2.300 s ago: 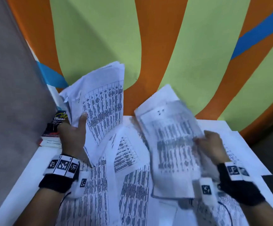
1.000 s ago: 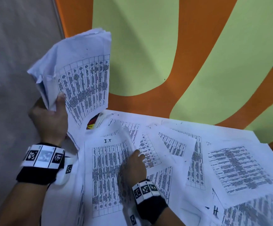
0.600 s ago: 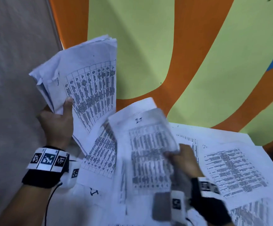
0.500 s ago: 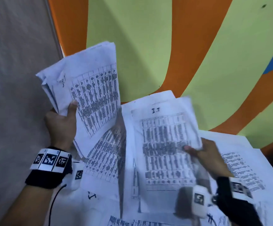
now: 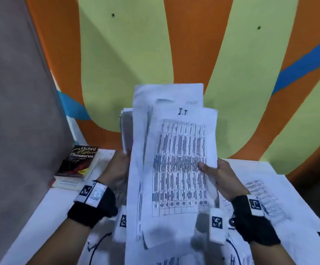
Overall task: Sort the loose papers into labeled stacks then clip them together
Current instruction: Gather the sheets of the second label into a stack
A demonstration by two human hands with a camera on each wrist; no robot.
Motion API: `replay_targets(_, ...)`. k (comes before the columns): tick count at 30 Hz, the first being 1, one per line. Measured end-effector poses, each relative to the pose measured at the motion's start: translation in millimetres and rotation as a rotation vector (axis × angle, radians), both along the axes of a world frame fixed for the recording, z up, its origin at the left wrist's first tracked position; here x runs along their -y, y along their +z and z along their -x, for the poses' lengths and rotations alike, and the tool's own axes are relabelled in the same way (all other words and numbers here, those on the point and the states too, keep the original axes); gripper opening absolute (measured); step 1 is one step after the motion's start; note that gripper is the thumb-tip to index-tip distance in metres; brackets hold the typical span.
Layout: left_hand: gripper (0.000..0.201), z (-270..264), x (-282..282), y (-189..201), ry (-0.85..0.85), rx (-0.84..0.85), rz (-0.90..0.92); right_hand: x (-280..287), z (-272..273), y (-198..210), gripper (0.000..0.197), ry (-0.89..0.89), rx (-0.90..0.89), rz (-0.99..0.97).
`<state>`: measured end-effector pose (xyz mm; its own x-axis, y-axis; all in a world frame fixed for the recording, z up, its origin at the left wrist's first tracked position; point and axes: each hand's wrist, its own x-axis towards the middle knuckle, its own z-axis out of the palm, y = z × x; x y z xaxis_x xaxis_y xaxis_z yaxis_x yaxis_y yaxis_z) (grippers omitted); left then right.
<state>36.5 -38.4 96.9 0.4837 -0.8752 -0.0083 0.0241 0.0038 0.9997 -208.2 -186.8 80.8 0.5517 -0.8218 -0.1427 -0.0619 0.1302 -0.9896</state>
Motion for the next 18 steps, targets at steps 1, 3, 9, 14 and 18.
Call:
replay_targets(1,0.013,8,1,-1,-0.02,-0.044,-0.014,-2,1,-2,0.015,0.011,-0.022,-0.004)
replay_targets(3,0.012,15,3,-9,-0.043,-0.12,-0.017,-3,2,-8,0.039,-0.033,-0.027,-0.035)
replay_targets(9,0.075,21,0,-22,-0.062,-0.236,0.108,-4,2,-20,0.046,-0.227,0.006,0.089)
replay_targets(14,0.04,32,9,-3,0.255,0.27,0.136,-11,-9,6,0.022,-0.269,0.095,0.393)
replay_targets(18,0.052,41,13,25,0.326,0.318,0.194,-8,-9,25,0.035,-0.205,0.097,0.545)
